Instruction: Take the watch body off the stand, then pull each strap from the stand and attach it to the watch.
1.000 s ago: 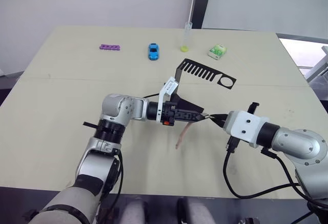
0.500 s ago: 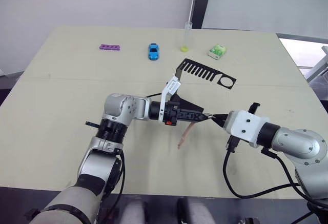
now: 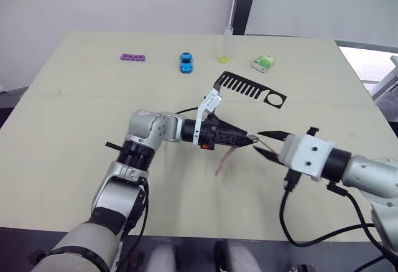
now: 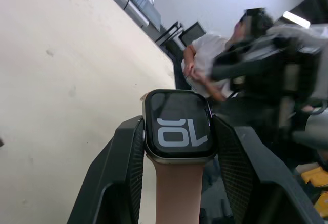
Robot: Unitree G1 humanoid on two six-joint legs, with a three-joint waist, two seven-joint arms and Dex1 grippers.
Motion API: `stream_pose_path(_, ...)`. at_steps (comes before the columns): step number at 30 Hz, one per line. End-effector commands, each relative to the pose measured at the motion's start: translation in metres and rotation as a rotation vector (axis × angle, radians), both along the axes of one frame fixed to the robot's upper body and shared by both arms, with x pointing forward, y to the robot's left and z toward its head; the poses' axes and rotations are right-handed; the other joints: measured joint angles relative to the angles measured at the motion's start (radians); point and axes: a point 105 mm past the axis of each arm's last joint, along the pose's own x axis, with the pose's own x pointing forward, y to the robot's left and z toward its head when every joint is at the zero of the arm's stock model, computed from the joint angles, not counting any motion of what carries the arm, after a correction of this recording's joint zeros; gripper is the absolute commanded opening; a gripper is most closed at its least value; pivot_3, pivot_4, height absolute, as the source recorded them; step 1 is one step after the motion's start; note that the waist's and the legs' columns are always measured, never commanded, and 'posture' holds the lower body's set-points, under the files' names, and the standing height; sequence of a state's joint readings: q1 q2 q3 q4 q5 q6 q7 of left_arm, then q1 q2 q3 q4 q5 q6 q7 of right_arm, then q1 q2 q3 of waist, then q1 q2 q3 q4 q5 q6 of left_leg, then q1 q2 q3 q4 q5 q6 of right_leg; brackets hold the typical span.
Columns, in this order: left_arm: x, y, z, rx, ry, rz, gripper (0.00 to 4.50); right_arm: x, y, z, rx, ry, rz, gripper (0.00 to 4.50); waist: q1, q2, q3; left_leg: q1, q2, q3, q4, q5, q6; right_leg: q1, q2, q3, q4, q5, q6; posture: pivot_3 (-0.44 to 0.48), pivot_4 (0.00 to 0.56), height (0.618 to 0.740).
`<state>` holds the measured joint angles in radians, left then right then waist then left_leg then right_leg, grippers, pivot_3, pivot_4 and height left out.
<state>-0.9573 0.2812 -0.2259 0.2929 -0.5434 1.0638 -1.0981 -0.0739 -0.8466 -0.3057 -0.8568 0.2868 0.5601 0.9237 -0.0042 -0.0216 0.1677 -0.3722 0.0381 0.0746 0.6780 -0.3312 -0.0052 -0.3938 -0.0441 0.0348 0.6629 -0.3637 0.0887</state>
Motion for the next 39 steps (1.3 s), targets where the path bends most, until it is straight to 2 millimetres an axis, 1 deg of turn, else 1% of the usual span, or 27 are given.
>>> stream_pose_path(1,-0.011,0.006,0.013,-0.004,-0.225,-0.096,1.58,-0.021,-0.009,0.016,0.107,0.096,0.045,3.92,0.001,0.000,0.000,0.000,0.000,0.000,0.000,0.000,0.000,0.000,0.000,0.000,0.000,0.000,0.000,0.000,0.150,0.740)
stream_pose_path(2,-0.014,0.011,0.012,0.003,-0.331,-0.130,1.58,-0.022,-0.016,0.018,0.145,0.133,0.030,4.44,0.001,0.000,0.000,0.000,0.000,0.000,0.000,0.000,0.000,0.000,0.000,0.000,0.000,0.000,0.000,0.000,0.150,0.740)
stream_pose_path(5,-0.026,0.025,0.007,0.041,-0.605,-0.242,1.58,-0.028,-0.031,0.019,0.221,0.234,-0.001,4.48,0.001,0.000,0.000,0.001,0.000,0.000,0.000,0.000,0.000,0.001,0.000,0.000,-0.002,0.000,0.000,0.000,0.150,0.740)
stream_pose_path(6,-0.029,0.028,0.004,0.052,-0.666,-0.273,1.58,-0.030,-0.032,0.019,0.229,0.258,-0.003,4.48,0.001,0.000,0.000,0.001,0.000,0.000,0.000,0.000,0.000,0.001,0.000,0.000,-0.002,0.000,0.000,0.000,0.150,0.740)
stream_pose_path(9,-0.037,0.039,-0.004,0.080,-0.854,-0.359,1.58,-0.034,-0.033,0.018,0.257,0.307,0.003,4.48,0.002,0.000,0.000,0.001,0.000,0.000,0.000,0.000,0.001,0.001,0.000,0.000,-0.003,0.000,0.000,0.000,0.150,0.740)
stream_pose_path(11,-0.036,0.043,-0.011,0.116,-0.963,-0.365,1.58,-0.036,-0.031,0.015,0.263,0.338,0.019,4.48,0.002,0.000,0.000,0.000,0.000,0.000,0.000,-0.001,0.001,0.001,0.000,0.001,-0.003,0.000,0.000,0.000,0.150,0.740)
stream_pose_path(13,-0.035,0.045,-0.013,0.132,-1.030,-0.359,1.58,-0.039,-0.029,0.011,0.252,0.367,0.034,4.48,0.003,0.000,0.000,0.000,0.000,0.000,0.000,-0.001,0.002,0.001,0.000,0.001,-0.003,0.000,0.000,0.000,0.150,0.740)
stream_pose_path(15,-0.035,0.046,-0.014,0.135,-1.055,-0.340,1.58,-0.039,-0.028,0.009,0.249,0.378,0.041,4.48,0.003,0.000,0.000,0.000,0.000,0.000,0.000,-0.001,0.002,0.001,0.000,0.001,-0.003,0.000,0.000,0.000,0.150,0.740)
stream_pose_path(17,-0.035,0.047,-0.014,0.141,-1.036,-0.315,1.58,-0.039,-0.027,0.008,0.248,0.384,0.044,4.48,0.003,0.000,0.000,0.000,0.000,0.000,0.001,-0.002,0.003,0.001,0.000,0.001,-0.003,0.000,0.000,0.000,0.150,0.740)
stream_pose_path(20,-0.036,0.048,-0.024,0.173,-0.972,-0.278,1.58,-0.036,-0.026,0.005,0.243,0.394,0.047,4.48,0.002,0.000,0.000,0.000,0.001,0.000,0.001,-0.002,0.003,0.001,0.000,0.001,-0.003,0.000,0.000,0.000,0.150,0.740)
stream_pose_path(23,-0.034,0.049,-0.052,0.279,-0.872,-0.247,1.58,-0.035,-0.023,-0.005,0.227,0.414,0.049,4.48,0.002,0.000,0.000,0.000,0.001,0.000,0.001,-0.002,0.003,0.001,0.000,0.001,-0.003,0.000,0.000,0.000,0.150,0.740)
stream_pose_path(25,-0.033,0.046,-0.064,0.311,-0.830,-0.222,1.58,-0.035,-0.022,-0.010,0.221,0.425,0.053,4.48,0.003,0.000,0.000,0.000,0.001,0.000,0.001,-0.002,0.003,0.001,0.000,0.001,-0.003,0.000,0.000,0.000,0.150,0.740)
stream_pose_path(29,-0.024,0.042,-0.075,0.369,-0.792,-0.155,1.58,-0.034,-0.020,-0.015,0.220,0.426,0.055,4.48,0.004,0.000,0.000,0.000,0.001,0.000,0.001,-0.002,0.003,0.001,0.000,0.001,-0.003,0.000,0.000,0.000,0.150,0.740)
stream_pose_path(31,-0.023,0.042,-0.075,0.376,-0.764,-0.131,1.58,-0.033,-0.022,-0.017,0.211,0.426,0.050,4.48,0.004,0.000,0.000,0.000,0.001,0.000,0.001,-0.002,0.003,0.001,0.000,0.001,-0.003,0.000,0.000,0.000,0.150,0.740)
stream_pose_path(33,-0.025,0.044,-0.066,0.339,-0.701,-0.095,2.65,-0.032,-0.025,-0.021,0.194,0.429,0.041,4.50,0.003,0.000,0.000,0.000,0.001,0.000,0.001,-0.002,0.003,0.001,0.000,0.001,-0.003,0.000,0.000,0.000,0.150,0.740)
stream_pose_path(34,-0.027,0.047,-0.059,0.317,-0.669,-0.082,3.04,-0.032,-0.027,-0.021,0.190,0.429,0.038,4.50,0.002,0.000,0.000,0.000,0.001,0.000,0.001,-0.002,0.003,0.001,0.000,0.001,-0.003,0.000,0.000,0.000,0.150,0.740)
stream_pose_path(35,-0.029,0.051,-0.054,0.299,-0.648,-0.074,3.54,-0.032,-0.028,-0.022,0.189,0.429,0.035,4.50,0.000,0.000,0.000,-0.001,0.001,0.000,0.001,-0.002,0.003,0.001,0.000,0.001,-0.002,0.000,0.000,0.000,0.150,0.740)
stream_pose_path(37,-0.034,0.068,-0.038,0.260,-0.602,-0.063,4.42,-0.031,-0.033,-0.020,0.189,0.425,0.024,4.50,-0.001,0.000,0.000,0.000,0.002,0.000,0.001,-0.002,0.003,0.001,0.000,0.001,-0.002,0.000,0.000,0.000,0.150,0.740)
stream_pose_path(39,-0.043,0.098,-0.017,0.214,-0.573,-0.075,4.47,-0.031,-0.042,-0.015,0.192,0.423,0.005,4.50,-0.006,0.000,0.000,0.000,0.002,0.000,0.001,-0.002,0.003,0.001,0.000,0.001,-0.002,0.000,0.000,0.000,0.150,0.740)
